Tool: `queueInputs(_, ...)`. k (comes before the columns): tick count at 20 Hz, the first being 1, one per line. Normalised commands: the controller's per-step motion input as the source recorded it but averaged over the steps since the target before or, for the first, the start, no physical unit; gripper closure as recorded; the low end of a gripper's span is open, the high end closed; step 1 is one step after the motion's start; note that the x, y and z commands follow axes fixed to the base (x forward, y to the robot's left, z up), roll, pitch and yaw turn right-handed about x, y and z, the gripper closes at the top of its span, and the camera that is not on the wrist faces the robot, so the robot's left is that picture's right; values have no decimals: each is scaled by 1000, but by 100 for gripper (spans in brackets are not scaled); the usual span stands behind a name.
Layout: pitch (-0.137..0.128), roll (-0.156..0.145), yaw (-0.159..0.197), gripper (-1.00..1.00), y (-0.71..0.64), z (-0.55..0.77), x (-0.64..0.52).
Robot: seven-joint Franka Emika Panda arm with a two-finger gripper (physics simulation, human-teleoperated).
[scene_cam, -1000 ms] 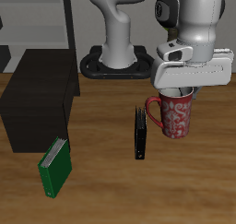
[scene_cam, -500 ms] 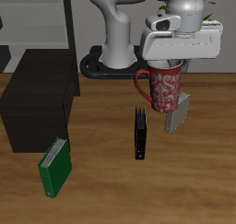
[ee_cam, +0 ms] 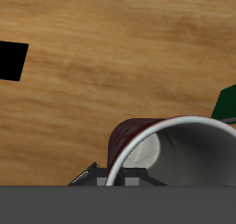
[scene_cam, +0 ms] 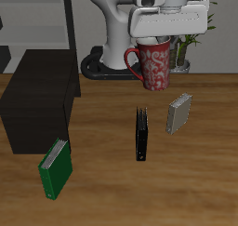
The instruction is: Place the red mug on top of the shelf
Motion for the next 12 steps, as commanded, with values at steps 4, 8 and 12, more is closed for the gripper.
queueInputs(4,-7,13,-23,100,-344,194,-321)
queueInputs(8,-54,-51,-4,100,-660,222,-324)
queueInputs(12,3,-26,-50,100,-515,103,-222)
